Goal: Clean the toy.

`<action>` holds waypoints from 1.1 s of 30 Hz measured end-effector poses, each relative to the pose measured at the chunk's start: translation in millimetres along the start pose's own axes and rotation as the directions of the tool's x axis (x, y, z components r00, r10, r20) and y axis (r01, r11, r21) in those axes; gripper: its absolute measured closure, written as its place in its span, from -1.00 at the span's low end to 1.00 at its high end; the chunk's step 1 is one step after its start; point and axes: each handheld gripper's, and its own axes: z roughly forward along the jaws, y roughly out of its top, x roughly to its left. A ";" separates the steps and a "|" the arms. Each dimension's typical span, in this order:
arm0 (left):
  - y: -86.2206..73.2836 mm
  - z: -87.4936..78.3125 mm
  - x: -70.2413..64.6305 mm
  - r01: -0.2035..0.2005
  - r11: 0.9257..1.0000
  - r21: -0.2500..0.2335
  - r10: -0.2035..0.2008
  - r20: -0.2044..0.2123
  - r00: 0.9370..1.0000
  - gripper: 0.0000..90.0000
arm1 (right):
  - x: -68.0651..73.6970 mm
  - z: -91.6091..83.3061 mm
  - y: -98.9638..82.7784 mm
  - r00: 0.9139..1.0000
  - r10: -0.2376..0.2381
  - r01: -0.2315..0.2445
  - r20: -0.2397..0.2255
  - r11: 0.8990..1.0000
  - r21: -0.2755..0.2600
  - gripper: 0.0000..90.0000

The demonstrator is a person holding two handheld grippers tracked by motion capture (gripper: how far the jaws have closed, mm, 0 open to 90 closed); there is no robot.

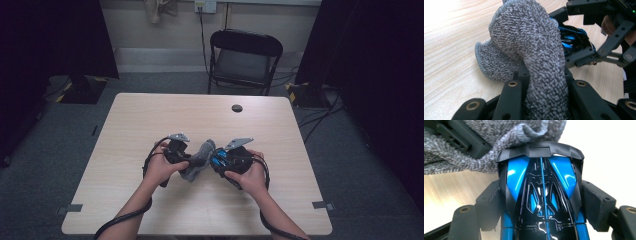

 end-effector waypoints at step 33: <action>17.7 11.0 11.9 -0.011 0.999 -0.033 0.006 -0.127 0.992 0.59 | 11.0 -3.5 -1.3 0.999 -0.023 0.023 -0.040 1.000 -0.015 -0.42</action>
